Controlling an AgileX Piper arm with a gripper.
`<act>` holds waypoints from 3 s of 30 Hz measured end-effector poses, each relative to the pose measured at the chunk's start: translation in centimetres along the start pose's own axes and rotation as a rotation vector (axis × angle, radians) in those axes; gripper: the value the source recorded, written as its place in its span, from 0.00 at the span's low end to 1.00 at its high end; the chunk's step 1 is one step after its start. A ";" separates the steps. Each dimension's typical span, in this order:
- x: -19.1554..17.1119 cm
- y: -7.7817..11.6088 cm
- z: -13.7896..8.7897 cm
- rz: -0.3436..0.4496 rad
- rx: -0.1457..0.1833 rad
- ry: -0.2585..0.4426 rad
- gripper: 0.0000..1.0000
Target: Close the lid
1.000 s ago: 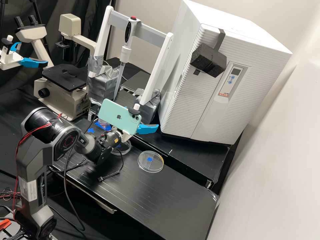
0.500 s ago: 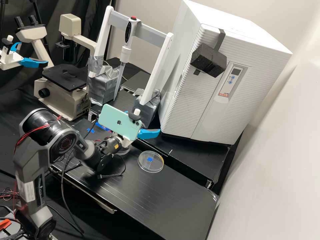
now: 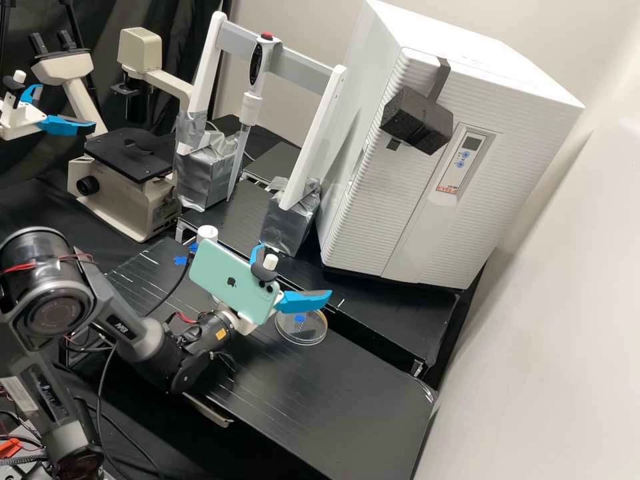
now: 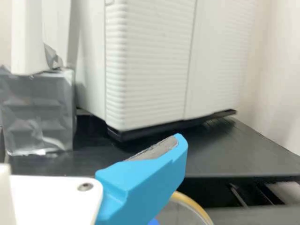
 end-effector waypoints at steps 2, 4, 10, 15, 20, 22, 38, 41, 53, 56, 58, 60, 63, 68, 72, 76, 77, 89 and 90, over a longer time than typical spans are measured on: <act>-0.5 -0.1 0.5 -0.006 -0.003 -0.019 1.00; -0.8 -0.1 1.0 -0.011 -0.006 -0.041 1.00; -1.6 0.1 2.2 0.001 -0.003 -0.098 1.00; -1.8 0.4 2.5 0.010 -0.008 -0.109 1.00; -1.8 0.5 2.5 0.012 -0.013 -0.102 1.00; -1.9 0.4 2.5 0.012 -0.011 -0.100 1.00; -2.2 0.5 4.3 0.010 -0.012 -0.160 1.00; -2.4 0.3 4.3 0.007 -0.009 -0.163 1.00; -2.3 0.1 4.2 -0.001 -0.010 -0.154 0.00; -2.3 0.1 4.2 0.002 -0.008 -0.149 0.00; -2.3 0.1 4.2 0.002 -0.008 -0.149 0.00; -2.3 0.1 4.2 0.003 -0.007 -0.148 0.00; -2.3 0.1 4.2 0.008 -0.004 -0.139 0.00; -2.2 0.0 4.2 0.015 0.003 -0.142 0.00; -2.1 0.0 4.2 0.017 0.003 -0.135 0.00; -2.1 0.0 4.2 0.017 0.003 -0.135 0.00; -2.1 0.0 4.2 0.018 0.004 -0.135 0.00; -2.1 0.0 4.1 0.021 0.007 -0.137 0.00; -2.1 0.0 4.1 0.021 0.007 -0.137 0.00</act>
